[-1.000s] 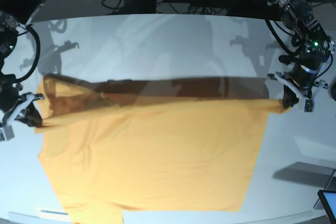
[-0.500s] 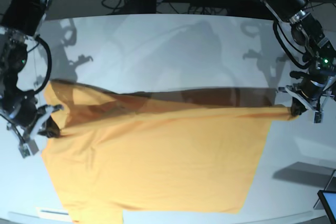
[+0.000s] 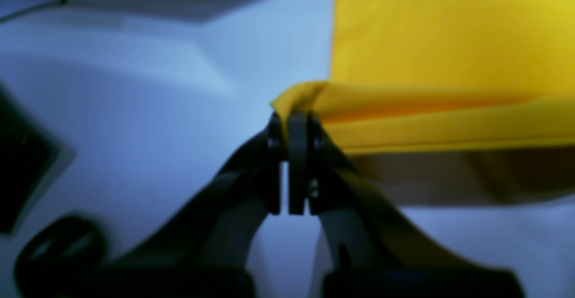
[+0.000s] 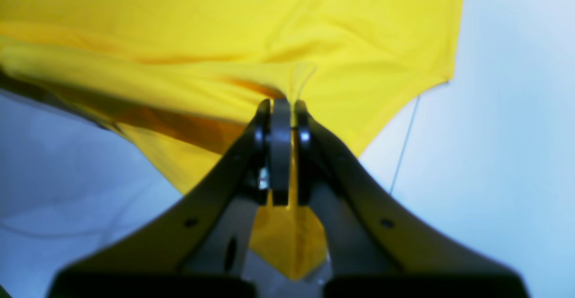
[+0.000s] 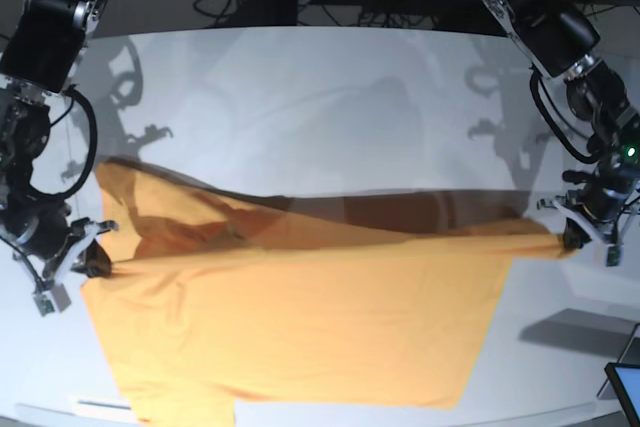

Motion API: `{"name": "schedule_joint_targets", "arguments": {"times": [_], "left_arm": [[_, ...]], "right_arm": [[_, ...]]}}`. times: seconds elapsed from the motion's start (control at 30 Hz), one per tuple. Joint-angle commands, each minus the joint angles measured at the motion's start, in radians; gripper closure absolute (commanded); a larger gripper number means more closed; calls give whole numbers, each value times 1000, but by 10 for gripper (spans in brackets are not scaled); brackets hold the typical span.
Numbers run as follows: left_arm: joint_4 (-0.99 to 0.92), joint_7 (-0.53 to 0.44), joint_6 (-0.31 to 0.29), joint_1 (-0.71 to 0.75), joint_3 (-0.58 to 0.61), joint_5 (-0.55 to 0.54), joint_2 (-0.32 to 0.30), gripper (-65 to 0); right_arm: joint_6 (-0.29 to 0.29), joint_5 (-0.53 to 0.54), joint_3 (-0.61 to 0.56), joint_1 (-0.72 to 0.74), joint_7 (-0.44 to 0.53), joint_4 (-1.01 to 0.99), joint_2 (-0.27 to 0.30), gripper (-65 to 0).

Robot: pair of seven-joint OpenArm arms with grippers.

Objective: Fold the T-shirt properly
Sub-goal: 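Pull the held shoulder edge with both grippers toward the hem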

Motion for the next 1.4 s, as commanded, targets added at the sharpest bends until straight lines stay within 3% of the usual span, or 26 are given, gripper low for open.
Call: {"name": "schedule_joint_targets", "arguments": {"times": [0.0,0.17,0.33,0.5,0.9,1.1,1.37], "left_arm": [[3,-24,7,-32,25,2,-17,0],[-76,-79,7,-61,125,45,-12,0],[-172,-111,32,-106,128,41,-17,0],[-231,-131,32,-132,127,41,-37,0],[-378,-260,46,-132,137,47,-49,0],[-402,-274,52,-175,139,47,-44,0],[-516,-328,75,-261,306,47,-51,0]], "right_arm": [[1,0,4,28,24,9,20,-1],[1,-1,3,28,62,-40,20,-1],[5,-1,-3,28,85,-76,20,-1],[5,-1,-117,28,145,-105,55,-1],[5,-1,-123,28,234,-231,71,-1],[5,-1,-123,42,271,-264,85,-1],[5,-1,-124,42,313,-278,97,-1]]}}
